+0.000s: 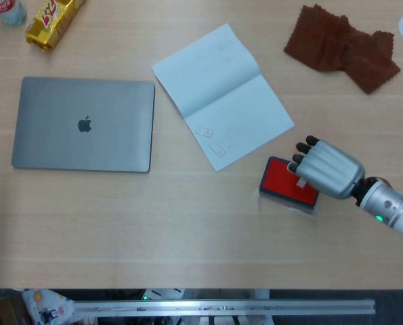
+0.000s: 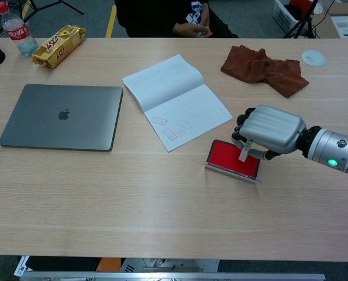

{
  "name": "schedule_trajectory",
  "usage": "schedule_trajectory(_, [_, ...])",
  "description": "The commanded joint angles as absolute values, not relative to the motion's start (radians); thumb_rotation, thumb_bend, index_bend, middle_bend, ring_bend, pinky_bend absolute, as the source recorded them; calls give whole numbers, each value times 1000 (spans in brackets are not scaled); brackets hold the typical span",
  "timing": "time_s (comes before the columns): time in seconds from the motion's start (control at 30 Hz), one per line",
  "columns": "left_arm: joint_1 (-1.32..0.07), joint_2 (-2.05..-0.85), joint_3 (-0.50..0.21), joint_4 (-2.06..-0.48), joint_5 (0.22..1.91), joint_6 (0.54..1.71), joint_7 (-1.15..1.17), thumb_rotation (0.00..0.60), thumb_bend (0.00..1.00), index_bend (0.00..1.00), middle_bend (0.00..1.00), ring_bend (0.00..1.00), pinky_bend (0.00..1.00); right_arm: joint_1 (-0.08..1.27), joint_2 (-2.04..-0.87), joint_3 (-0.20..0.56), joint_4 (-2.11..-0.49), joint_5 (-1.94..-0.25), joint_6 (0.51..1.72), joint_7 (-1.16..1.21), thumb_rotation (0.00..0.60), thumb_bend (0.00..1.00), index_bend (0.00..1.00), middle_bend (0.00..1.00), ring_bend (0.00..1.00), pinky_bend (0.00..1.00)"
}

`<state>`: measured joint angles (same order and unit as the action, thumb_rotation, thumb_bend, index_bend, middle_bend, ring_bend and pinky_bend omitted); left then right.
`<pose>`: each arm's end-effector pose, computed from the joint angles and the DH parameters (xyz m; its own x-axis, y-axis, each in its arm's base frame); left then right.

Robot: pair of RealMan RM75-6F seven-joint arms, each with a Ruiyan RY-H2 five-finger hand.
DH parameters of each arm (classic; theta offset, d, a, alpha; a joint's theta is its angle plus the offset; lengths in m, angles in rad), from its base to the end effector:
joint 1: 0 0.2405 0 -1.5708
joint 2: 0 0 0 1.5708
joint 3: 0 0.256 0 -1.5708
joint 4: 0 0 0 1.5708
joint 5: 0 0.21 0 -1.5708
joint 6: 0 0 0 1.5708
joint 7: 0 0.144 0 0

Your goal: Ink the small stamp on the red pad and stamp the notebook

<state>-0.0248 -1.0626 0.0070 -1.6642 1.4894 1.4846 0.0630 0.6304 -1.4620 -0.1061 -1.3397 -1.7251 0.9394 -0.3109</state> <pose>-0.3208 0.1494 0.1654 0.4537 0.0865 0.8869 0.8868 0.0540 -0.4589 -0.2232 -0.2661 -0.0262 0.8370 -0.1013 0.5378 -0.4136 -0.7605 0.5005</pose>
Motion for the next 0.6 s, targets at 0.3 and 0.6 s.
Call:
schedule_trajectory(0.3, [-22, -1064, 7, -1655, 1489, 1486, 54, 600, 268, 266, 247, 266, 256, 630, -1478, -117, -1321, -1729, 942, -314, 600, 432, 751, 557, 328, 346])
schedule_trajectory(0.6, [-21, -1064, 7, -1652, 1490, 1485, 52, 600, 269, 265, 246, 266, 256, 628, -1481, -123, -1314, -1719, 937, -314, 600, 432, 751, 557, 329, 346])
